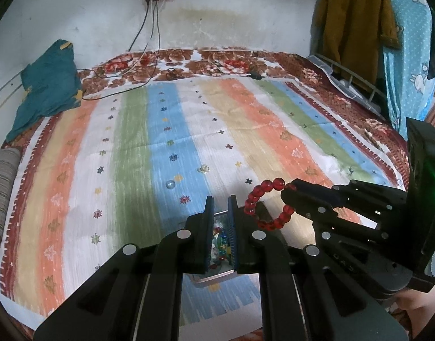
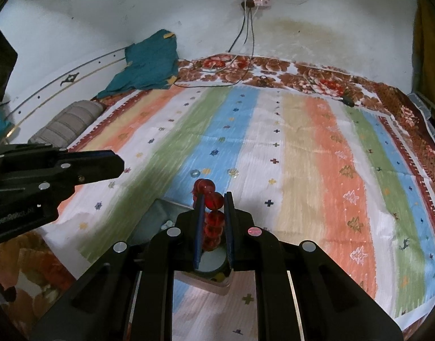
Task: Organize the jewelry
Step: 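Lower both bracelets into the tin and open both tools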
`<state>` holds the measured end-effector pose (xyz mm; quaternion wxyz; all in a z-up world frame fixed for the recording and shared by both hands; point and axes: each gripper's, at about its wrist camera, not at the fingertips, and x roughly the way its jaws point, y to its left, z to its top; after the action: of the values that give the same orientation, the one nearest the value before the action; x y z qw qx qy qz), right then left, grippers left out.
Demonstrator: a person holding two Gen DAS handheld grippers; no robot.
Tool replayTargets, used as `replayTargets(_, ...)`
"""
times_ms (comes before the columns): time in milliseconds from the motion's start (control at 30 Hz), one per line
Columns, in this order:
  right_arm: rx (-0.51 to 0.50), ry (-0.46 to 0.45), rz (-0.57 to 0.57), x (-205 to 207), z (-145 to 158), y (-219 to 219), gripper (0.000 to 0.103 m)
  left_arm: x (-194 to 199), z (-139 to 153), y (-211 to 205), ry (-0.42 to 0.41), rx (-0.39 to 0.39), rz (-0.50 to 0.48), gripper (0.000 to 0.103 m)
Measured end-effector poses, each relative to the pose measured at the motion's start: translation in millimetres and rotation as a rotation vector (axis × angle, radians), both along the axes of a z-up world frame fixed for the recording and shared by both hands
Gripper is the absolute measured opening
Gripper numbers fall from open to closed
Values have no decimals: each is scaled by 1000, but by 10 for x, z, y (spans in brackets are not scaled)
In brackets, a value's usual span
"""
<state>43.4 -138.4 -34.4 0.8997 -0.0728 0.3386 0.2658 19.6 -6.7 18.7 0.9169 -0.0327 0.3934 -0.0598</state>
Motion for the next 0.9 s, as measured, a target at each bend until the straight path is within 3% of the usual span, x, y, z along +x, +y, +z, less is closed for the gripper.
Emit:
replayTargets(167, -37, 2, 13, -32, -47, 48, 16, 24, -8, 35, 7, -5, 21, 12)
replayTargets(267, -42, -3, -14, -4, -40, 24, 35, 34, -18, 62, 11, -6, 34, 21)
replayTargets(667, -32, 55, -63, 233, -114, -54, 49, 167, -108, 205, 48, -2, 88, 40)
replayTargets(900, -47, 87, -61, 436, -176, -16, 58, 386, -223, 289, 97, 29, 118, 44)
